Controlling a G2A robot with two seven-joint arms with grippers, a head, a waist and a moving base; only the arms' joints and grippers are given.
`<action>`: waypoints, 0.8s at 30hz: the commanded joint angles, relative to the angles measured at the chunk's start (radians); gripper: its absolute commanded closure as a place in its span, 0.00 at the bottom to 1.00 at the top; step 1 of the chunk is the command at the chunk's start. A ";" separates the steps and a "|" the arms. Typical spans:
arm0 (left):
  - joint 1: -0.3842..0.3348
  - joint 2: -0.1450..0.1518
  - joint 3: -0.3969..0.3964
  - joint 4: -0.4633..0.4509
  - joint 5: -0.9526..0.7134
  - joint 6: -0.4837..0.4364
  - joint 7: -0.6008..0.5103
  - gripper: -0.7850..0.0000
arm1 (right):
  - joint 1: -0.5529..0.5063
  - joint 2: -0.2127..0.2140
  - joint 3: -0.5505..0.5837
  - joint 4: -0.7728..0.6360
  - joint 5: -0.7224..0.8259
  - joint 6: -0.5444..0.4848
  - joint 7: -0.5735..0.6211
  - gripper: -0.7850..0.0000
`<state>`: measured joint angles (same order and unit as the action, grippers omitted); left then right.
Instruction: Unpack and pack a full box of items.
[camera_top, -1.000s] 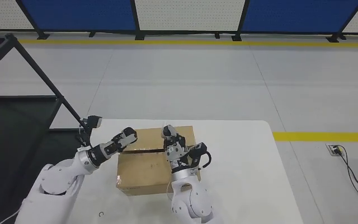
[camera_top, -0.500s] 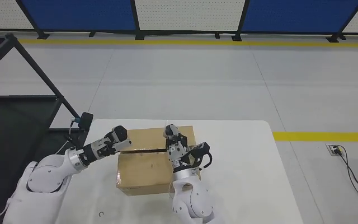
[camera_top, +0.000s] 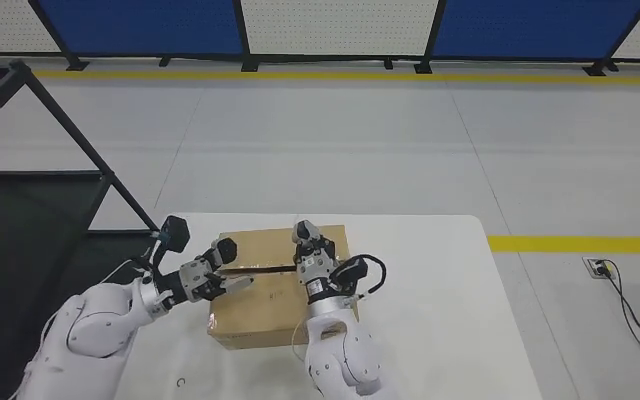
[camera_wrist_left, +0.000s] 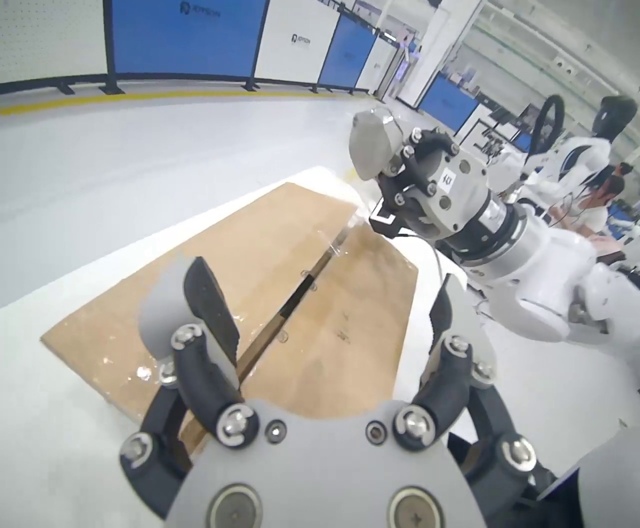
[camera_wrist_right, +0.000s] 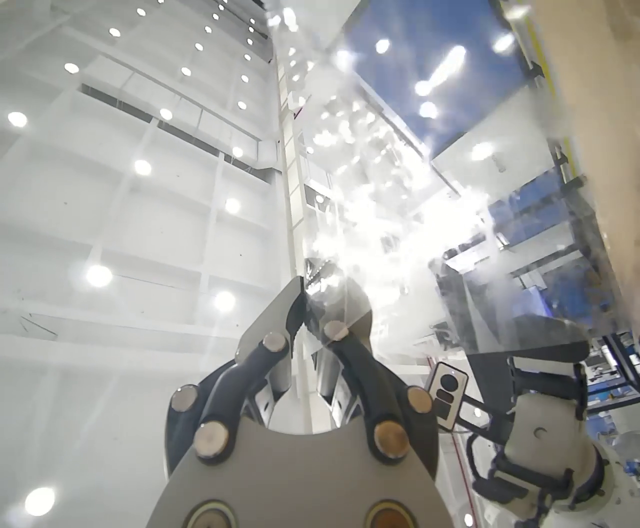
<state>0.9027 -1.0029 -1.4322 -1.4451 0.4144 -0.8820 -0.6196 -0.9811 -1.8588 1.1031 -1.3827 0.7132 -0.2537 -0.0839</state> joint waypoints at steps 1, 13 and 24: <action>0.015 -0.006 0.008 -0.041 0.209 0.030 0.124 0.00 | 0.011 -0.003 0.002 0.014 0.019 -0.005 -0.007 1.00; 0.061 -0.042 0.175 -0.092 0.826 0.293 0.585 0.00 | 0.021 -0.011 0.014 0.038 0.034 -0.047 -0.014 0.72; 0.080 -0.039 0.118 -0.093 0.738 0.261 0.652 0.00 | -0.036 0.004 -0.008 -0.040 -0.069 -0.072 0.007 0.00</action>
<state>0.9789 -1.0432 -1.3042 -1.5333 1.1625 -0.6192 0.0306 -1.0108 -1.8567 1.0970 -1.4144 0.6558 -0.3244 -0.0776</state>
